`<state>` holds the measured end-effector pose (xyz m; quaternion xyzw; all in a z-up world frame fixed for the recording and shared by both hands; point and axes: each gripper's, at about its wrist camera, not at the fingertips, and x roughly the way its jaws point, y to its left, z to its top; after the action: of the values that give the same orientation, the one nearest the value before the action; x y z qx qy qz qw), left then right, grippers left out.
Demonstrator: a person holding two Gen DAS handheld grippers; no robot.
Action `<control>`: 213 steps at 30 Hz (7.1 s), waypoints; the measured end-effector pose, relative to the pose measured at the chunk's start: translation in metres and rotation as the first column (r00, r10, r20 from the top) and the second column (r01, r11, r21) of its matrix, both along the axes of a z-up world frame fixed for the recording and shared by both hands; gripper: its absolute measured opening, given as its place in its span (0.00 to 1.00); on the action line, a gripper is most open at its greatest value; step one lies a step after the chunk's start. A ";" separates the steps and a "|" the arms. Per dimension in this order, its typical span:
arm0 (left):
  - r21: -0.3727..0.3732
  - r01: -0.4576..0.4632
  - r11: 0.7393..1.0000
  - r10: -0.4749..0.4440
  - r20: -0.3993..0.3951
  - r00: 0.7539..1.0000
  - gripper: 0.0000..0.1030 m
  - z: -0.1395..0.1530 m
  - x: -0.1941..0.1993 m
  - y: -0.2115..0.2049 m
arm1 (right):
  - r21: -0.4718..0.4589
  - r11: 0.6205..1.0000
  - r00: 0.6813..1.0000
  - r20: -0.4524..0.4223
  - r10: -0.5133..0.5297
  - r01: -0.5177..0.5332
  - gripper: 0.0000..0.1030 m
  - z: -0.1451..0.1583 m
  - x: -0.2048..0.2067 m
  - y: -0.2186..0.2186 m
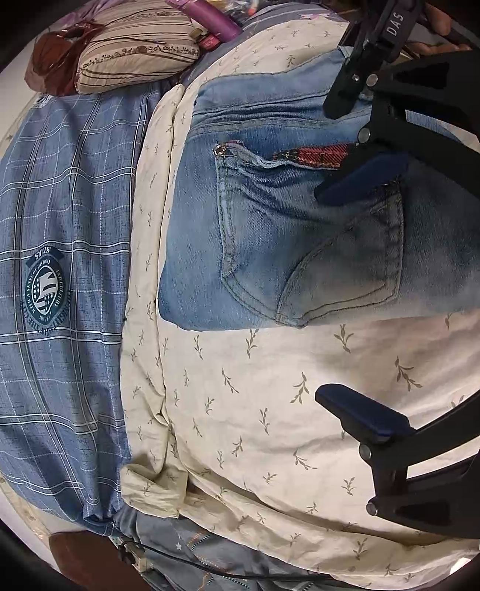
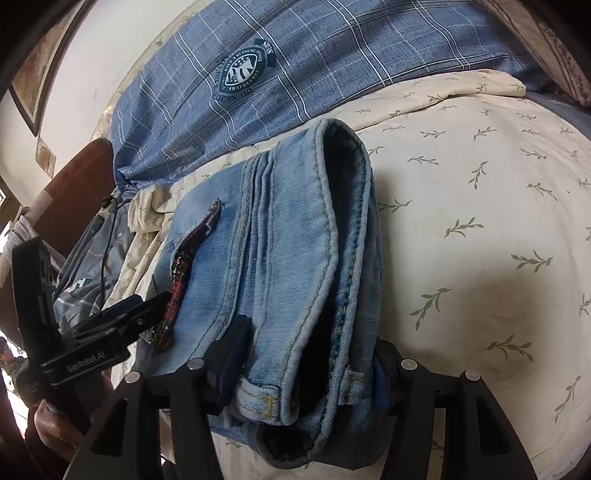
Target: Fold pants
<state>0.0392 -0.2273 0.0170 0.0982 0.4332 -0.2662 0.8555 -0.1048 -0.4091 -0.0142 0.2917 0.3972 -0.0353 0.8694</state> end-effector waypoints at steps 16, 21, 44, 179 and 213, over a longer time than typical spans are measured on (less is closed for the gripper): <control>-0.156 0.094 0.983 -0.130 -0.243 0.961 0.95 -0.009 0.011 -0.006 | -0.001 1.000 1.000 0.020 0.008 -0.008 0.59 -0.002 -0.002 -0.001; -0.241 0.083 0.967 -0.165 -0.343 0.925 0.95 -0.017 0.019 -0.002 | -0.002 1.000 1.000 0.023 0.013 -0.013 0.59 -0.002 -0.002 -0.001; -0.291 0.156 0.944 -0.182 -0.066 0.981 0.45 0.069 0.005 0.003 | -0.342 0.938 0.979 0.159 0.125 -0.064 0.46 0.079 0.023 0.044; 0.085 -0.060 0.995 0.048 0.139 0.989 0.90 0.102 -0.062 0.053 | -0.329 0.944 0.988 0.140 0.071 -0.021 0.63 0.126 -0.026 0.098; 0.074 -0.140 0.987 0.131 0.123 0.984 0.90 0.091 -0.039 0.097 | -0.366 0.923 0.985 0.074 0.156 -0.119 0.63 0.115 -0.003 0.141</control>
<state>0.0002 -0.1307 0.1076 0.1192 0.3984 -0.1831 0.8908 -0.1078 -0.2677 0.1008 0.1002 0.3589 -0.0318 0.9275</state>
